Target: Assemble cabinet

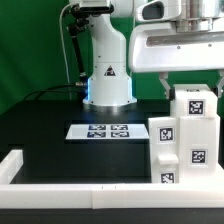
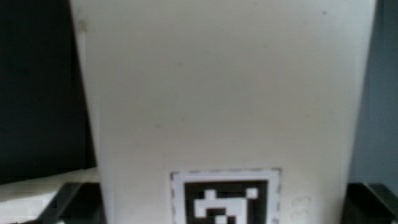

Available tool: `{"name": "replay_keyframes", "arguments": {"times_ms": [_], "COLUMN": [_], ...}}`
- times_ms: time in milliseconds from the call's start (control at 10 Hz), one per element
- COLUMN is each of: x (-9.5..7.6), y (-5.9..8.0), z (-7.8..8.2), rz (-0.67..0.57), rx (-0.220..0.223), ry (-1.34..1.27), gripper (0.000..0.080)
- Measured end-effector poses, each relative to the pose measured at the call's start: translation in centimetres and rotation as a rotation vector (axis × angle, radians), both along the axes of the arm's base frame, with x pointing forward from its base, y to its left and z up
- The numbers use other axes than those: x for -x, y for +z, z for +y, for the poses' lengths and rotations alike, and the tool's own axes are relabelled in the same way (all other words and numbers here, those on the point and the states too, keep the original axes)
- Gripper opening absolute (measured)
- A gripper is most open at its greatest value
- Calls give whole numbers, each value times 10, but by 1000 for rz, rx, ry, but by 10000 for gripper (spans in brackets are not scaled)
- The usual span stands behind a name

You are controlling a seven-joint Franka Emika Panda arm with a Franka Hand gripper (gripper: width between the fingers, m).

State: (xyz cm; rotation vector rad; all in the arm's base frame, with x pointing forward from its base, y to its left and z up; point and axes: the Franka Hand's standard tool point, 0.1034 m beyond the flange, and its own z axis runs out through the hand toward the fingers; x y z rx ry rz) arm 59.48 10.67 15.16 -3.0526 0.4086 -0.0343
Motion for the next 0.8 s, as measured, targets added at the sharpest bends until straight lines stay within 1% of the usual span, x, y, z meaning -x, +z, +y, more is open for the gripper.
{"name": "replay_keyframes", "arguments": {"times_ms": [400, 500, 600, 700, 800], "x": [2, 1, 1, 1, 2], "y": [-1, 0, 4, 11, 15], "z": [-1, -1, -1, -1, 0], "rz": [11, 10, 8, 9, 8], "rx": [1, 0, -2, -5, -8], "ry": [-44, -44, -41, -41, -40], "gripper": [560, 719, 719, 787, 796]}}
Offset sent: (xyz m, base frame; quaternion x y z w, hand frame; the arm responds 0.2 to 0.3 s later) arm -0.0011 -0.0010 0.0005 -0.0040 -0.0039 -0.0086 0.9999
